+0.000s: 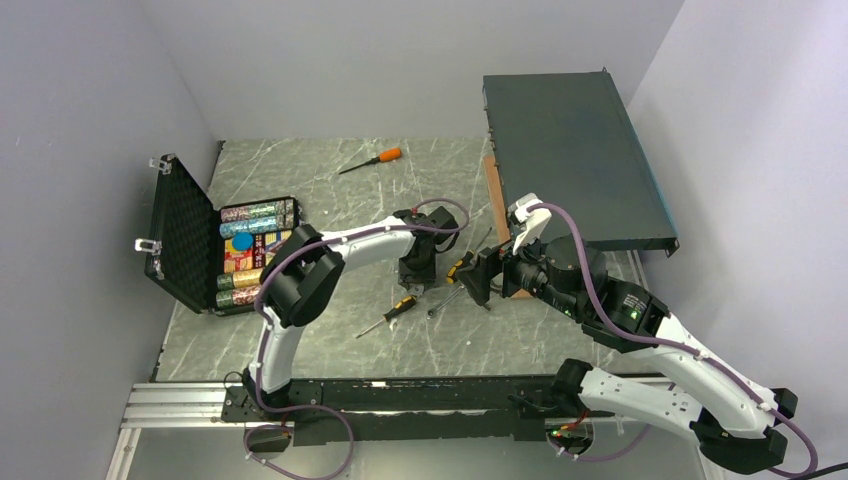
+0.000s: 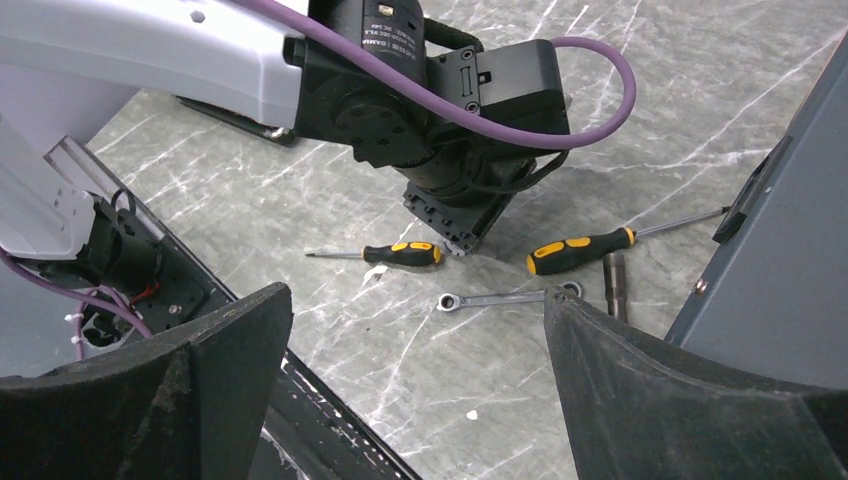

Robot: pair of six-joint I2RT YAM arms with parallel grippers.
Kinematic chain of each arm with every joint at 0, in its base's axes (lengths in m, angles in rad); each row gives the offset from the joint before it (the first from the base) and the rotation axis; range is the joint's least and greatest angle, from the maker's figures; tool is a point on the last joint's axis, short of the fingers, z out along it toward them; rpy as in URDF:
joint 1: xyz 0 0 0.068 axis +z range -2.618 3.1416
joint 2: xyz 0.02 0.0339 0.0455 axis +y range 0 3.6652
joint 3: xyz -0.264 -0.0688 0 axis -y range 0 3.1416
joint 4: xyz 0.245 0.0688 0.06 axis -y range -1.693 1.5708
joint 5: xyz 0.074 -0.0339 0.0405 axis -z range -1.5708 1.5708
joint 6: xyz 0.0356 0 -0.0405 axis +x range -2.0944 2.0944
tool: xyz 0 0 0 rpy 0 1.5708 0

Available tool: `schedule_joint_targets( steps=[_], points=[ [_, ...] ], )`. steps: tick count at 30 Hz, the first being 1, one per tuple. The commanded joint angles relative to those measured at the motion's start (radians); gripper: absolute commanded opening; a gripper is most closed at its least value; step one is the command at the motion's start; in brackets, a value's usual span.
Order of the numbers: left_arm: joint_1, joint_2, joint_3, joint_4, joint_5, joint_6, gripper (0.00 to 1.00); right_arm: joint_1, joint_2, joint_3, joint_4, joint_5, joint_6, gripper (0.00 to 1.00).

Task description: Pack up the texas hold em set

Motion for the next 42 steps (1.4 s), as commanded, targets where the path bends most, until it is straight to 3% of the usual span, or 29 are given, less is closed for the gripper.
schedule_joint_targets(
  steps=[1, 6, 17, 24, 30, 34, 42],
  points=[
    [0.010, 0.011, -0.082, 0.040, 0.004, 0.011, 0.37, -0.002, -0.016, -0.003, 0.028, -0.011, 0.014, 0.97],
    [0.028, -0.079, -0.095, 0.035, -0.024, 0.056, 0.27, -0.001, -0.015, -0.006, 0.031, -0.013, 0.017, 0.97],
    [0.091, -0.443, -0.194, -0.046, -0.139, 0.079, 0.25, -0.001, 0.015, -0.025, 0.092, -0.054, 0.057, 0.96],
    [0.247, -0.798, -0.402, 0.093, 0.142, 0.012, 0.26, 0.034, 0.170, -0.018, 0.183, -0.068, 0.154, 0.87],
    [0.386, -1.050, -0.584, 0.252, 0.426, -0.112, 0.27, 0.177, 0.306, -0.046, 0.363, 0.130, 0.248, 0.85],
    [0.450, -1.134, -0.640, 0.316, 0.574, -0.185, 0.27, 0.225, 0.401, -0.048, 0.500, 0.218, 0.270, 0.85],
    [0.496, -1.210, -0.735, 0.444, 0.705, -0.306, 0.27, 0.262, 0.521, -0.025, 0.668, 0.284, 0.264, 0.74]
  ],
)
